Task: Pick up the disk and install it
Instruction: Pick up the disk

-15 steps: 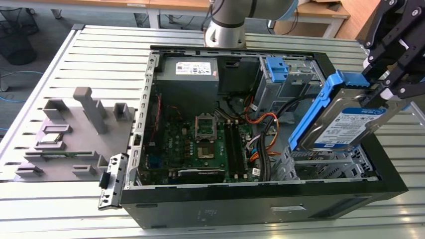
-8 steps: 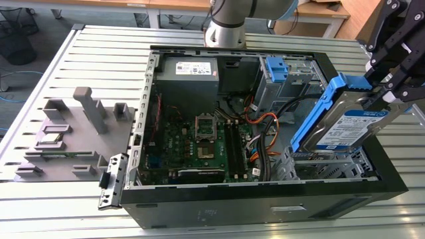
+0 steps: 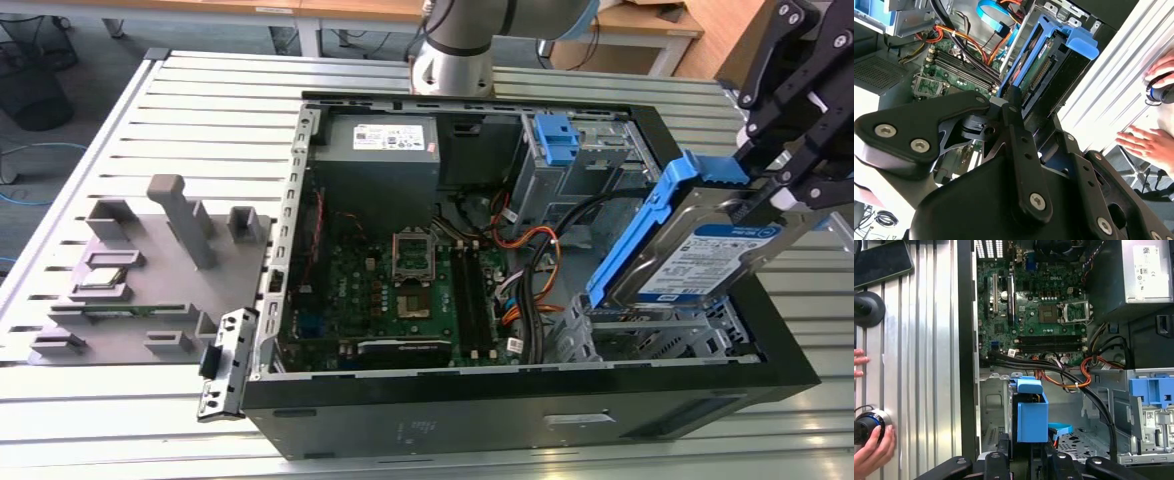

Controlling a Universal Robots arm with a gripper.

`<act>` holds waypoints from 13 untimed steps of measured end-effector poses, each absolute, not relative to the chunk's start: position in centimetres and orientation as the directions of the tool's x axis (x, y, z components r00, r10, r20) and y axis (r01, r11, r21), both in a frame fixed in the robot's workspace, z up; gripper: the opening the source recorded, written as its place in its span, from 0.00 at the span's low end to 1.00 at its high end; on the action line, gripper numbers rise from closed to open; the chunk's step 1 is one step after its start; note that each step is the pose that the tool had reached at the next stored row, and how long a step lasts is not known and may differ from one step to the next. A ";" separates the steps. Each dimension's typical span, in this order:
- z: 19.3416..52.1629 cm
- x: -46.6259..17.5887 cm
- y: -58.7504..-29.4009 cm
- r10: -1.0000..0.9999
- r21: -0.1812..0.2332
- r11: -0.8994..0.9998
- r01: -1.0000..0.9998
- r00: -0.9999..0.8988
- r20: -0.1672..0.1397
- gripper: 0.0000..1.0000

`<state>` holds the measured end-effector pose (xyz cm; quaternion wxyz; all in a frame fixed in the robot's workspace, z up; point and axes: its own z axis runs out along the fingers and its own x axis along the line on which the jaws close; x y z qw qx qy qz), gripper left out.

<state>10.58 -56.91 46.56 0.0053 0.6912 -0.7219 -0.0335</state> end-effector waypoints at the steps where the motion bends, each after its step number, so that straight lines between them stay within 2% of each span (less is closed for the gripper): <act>1: 46.5 10.6 -56.9 -0.998 0.056 0.042 -0.998 -0.044 -0.039 0.35; 13: 45.9 10.7 -56.9 -0.998 0.056 0.042 -0.998 -0.044 -0.049 0.35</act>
